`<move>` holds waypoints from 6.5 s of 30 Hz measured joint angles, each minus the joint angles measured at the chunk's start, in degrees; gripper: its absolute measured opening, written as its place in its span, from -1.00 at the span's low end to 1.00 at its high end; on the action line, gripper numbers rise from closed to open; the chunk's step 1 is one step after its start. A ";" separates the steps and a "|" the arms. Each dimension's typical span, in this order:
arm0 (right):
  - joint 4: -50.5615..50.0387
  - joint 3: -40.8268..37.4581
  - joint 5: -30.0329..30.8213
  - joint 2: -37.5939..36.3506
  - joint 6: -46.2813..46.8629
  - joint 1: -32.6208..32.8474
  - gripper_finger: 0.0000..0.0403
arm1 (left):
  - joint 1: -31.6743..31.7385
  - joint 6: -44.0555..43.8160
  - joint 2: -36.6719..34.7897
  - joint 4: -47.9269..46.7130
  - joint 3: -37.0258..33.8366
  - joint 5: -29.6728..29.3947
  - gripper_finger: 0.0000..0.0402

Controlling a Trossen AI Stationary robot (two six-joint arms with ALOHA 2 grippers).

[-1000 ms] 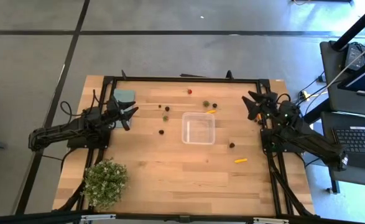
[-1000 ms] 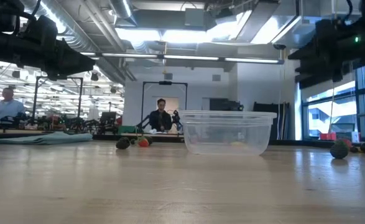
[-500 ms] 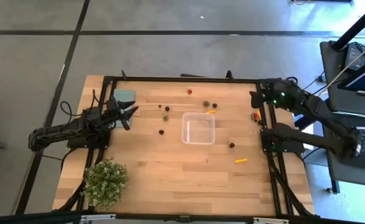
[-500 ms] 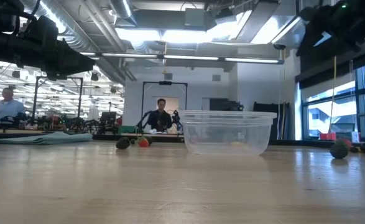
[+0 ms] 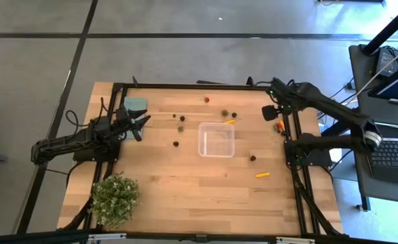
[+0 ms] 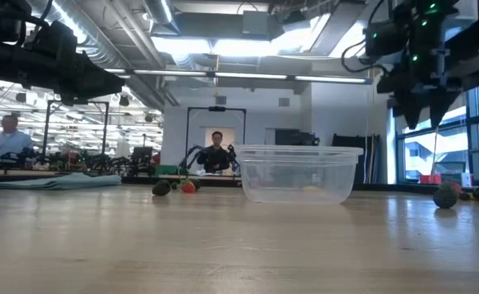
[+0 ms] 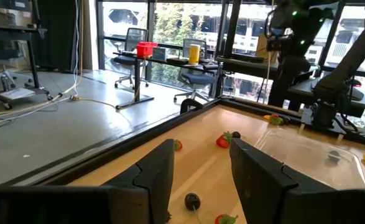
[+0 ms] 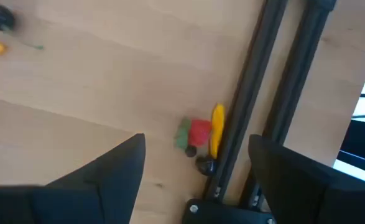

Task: Pick and placing Produce into tupperware
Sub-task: Put the right strawberry into the transparent bin, then put the top cherry into the transparent bin

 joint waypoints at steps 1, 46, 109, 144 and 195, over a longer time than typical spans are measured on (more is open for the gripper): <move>0.36 0.00 -0.16 0.82 -0.85 -0.24 0.42 | 0.00 -0.14 0.00 0.00 0.00 0.00 -0.26; 27.36 -24.06 -5.48 6.58 -1.86 -6.35 0.42 | 0.00 -0.13 0.01 -0.02 0.00 -0.02 -0.26; 39.43 10.94 -17.00 13.35 -5.46 23.19 -0.31 | 0.00 -0.10 0.00 -0.02 0.00 -0.07 -0.26; 43.81 10.97 -16.95 42.17 -10.05 31.29 -0.10 | 0.00 -0.12 0.02 -0.02 0.00 -0.04 -0.26; 34.43 1.34 -4.00 24.16 -20.79 10.15 0.03 | -0.01 0.11 0.02 -0.02 0.00 -0.22 -0.26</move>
